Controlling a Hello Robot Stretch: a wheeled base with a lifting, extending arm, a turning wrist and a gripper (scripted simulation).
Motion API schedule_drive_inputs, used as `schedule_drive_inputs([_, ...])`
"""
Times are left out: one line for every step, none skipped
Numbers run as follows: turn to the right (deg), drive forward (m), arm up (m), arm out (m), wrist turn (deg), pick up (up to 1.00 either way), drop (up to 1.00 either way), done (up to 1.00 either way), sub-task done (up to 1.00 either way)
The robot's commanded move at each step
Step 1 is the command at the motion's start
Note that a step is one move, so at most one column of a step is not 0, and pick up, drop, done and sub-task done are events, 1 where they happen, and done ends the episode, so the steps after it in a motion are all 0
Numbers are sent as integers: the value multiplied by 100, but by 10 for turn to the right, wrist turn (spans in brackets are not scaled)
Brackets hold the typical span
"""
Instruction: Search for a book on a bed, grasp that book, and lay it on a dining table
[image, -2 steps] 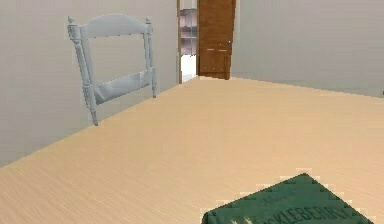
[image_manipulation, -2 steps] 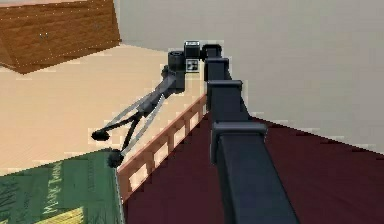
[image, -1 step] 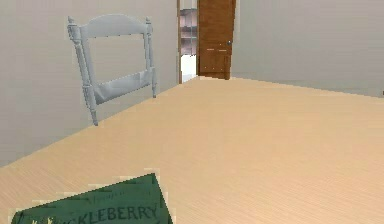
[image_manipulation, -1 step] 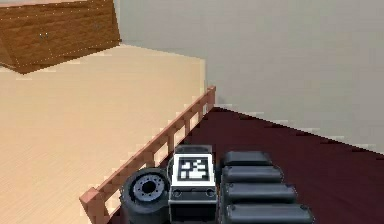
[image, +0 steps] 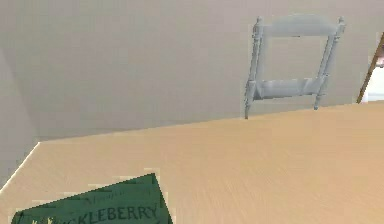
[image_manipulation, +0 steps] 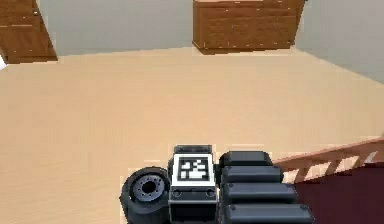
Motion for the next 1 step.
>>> schedule_drive_inputs([-180, 0, 0, 0, 0, 0, 0, 0, 0])
